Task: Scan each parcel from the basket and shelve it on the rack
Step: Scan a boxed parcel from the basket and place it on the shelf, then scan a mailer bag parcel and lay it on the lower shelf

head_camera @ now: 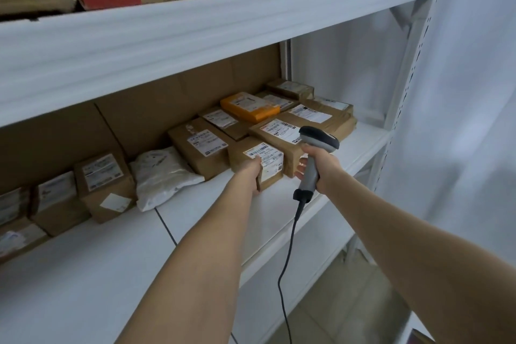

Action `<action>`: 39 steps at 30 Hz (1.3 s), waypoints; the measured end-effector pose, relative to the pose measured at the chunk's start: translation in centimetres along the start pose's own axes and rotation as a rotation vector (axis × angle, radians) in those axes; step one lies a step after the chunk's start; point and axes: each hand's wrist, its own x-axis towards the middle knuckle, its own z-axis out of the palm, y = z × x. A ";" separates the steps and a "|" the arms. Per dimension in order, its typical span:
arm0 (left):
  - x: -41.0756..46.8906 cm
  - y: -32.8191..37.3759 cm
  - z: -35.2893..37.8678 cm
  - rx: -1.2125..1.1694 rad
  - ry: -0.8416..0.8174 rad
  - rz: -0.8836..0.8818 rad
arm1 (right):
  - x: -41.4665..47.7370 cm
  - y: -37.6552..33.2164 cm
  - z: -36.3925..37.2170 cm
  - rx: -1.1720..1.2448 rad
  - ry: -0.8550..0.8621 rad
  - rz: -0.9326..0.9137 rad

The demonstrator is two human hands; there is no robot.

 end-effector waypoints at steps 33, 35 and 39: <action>-5.6 -1.3 17.1 0.801 -0.077 0.638 | -3.6 -1.0 -15.0 0.383 0.175 -0.056; -6.5 -3.4 20.3 0.853 -0.183 0.607 | -4.2 -0.9 -18.3 0.410 0.237 -0.054; -8.5 -8.1 26.7 0.921 -0.328 0.628 | -5.4 -0.1 -25.3 0.486 0.327 -0.062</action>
